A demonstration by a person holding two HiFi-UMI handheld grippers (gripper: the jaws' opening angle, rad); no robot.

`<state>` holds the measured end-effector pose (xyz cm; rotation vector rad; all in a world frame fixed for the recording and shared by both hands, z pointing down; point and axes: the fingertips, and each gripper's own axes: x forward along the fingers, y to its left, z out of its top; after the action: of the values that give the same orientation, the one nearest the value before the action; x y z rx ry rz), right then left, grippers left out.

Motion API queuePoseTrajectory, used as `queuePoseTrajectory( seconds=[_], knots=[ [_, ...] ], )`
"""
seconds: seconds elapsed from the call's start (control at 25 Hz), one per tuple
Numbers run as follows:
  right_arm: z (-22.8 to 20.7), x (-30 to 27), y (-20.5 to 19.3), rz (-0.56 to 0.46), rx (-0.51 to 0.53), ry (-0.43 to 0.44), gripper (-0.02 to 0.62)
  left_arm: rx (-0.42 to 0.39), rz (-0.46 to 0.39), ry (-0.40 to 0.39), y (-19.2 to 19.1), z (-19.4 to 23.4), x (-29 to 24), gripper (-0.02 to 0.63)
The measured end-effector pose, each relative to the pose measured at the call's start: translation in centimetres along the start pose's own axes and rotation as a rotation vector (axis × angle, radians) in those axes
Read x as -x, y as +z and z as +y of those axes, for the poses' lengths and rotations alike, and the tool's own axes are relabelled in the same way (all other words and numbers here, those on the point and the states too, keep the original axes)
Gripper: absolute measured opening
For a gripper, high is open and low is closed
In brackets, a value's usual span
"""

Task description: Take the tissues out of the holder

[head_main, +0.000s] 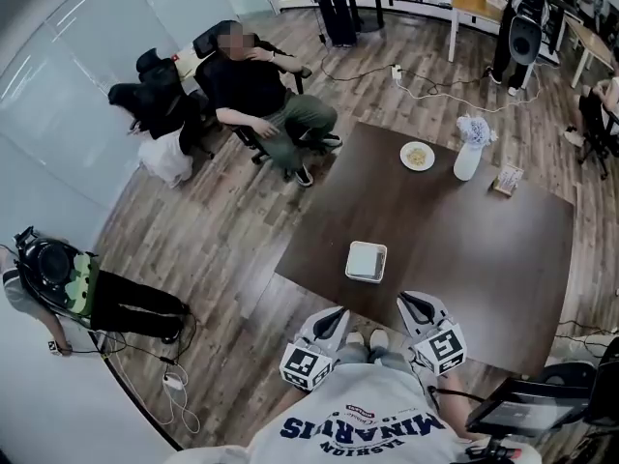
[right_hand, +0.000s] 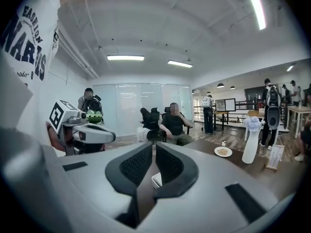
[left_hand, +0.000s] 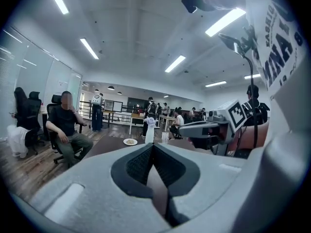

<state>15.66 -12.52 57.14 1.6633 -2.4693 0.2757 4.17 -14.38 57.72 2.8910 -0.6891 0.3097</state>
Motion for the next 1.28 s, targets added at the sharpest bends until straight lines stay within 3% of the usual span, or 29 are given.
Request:
queuePoseTrajectory(
  seconds=[0.4,0.64,0.88,1.08,1.28],
  knots=[
    [1.4,-2.6,0.6,0.000,0.027,0.019,0.012,-0.008,-0.067,0.003,2.5,3.4,-1.1,0.005],
    [2.3,-4.9,0.3,0.014,0.092,0.017,0.029,-0.002,-0.081,0.025,1.9,5.0,0.0,0.005],
    [2.3,-7.9,-1.4,0.113,0.188,0.044,0.155,0.023,-0.083,0.059,2.2,6.4,0.5,0.005],
    [0.9,-11.2,-6.0,0.273,0.320,0.057,0.338,0.029,-0.091,0.090,2.0,7.1,0.9,0.005],
    [0.7,-14.6,-10.1,0.401,0.421,0.096,0.399,0.061,-0.093,0.167,0.8,8.7,3.4,0.005]
  ],
)
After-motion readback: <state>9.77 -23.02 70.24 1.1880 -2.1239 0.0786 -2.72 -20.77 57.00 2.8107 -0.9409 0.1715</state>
